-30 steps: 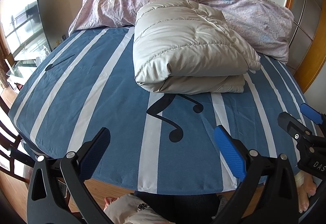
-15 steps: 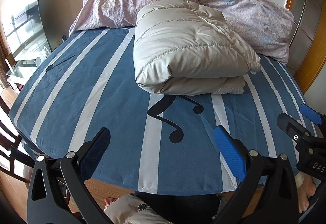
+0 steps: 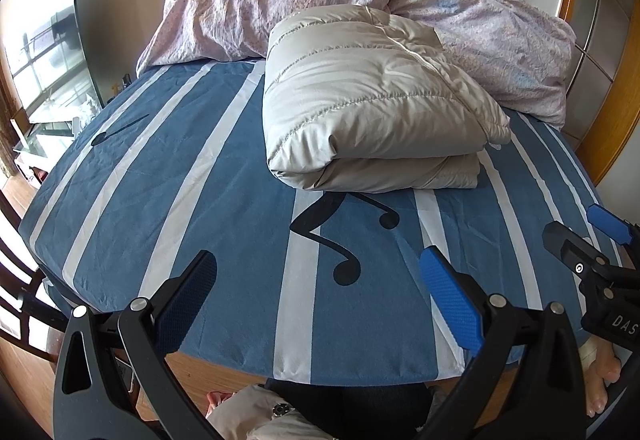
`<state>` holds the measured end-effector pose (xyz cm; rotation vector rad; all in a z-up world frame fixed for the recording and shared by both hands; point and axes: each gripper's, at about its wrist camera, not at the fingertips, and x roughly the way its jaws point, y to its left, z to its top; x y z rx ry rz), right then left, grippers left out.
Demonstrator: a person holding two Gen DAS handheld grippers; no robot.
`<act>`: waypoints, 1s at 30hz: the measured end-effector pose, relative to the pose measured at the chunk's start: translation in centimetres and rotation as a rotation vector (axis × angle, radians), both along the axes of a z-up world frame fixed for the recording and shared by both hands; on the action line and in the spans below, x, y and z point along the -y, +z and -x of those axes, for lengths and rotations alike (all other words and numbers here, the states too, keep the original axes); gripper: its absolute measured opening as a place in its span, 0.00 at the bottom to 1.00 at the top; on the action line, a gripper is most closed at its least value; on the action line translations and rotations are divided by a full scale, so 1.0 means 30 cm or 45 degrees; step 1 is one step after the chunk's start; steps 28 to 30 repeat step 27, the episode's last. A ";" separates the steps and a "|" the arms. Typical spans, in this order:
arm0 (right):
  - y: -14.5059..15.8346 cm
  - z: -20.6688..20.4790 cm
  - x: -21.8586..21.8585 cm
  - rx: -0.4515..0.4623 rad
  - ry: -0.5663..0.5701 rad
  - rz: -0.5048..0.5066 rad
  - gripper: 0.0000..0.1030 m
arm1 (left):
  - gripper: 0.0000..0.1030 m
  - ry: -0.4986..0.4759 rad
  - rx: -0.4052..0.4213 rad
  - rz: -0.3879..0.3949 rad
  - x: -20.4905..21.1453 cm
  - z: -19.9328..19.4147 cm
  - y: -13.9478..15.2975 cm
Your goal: Fold large clothes
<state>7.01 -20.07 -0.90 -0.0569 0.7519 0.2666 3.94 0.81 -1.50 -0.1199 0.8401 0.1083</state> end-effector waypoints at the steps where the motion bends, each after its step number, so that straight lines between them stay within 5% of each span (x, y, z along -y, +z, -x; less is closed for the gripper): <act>1: 0.000 0.000 0.001 0.000 0.000 0.000 0.98 | 0.99 -0.001 0.001 0.000 0.000 0.000 0.000; 30: 0.001 -0.002 0.012 0.001 -0.002 -0.004 0.98 | 0.99 -0.016 0.018 -0.010 0.027 0.002 0.007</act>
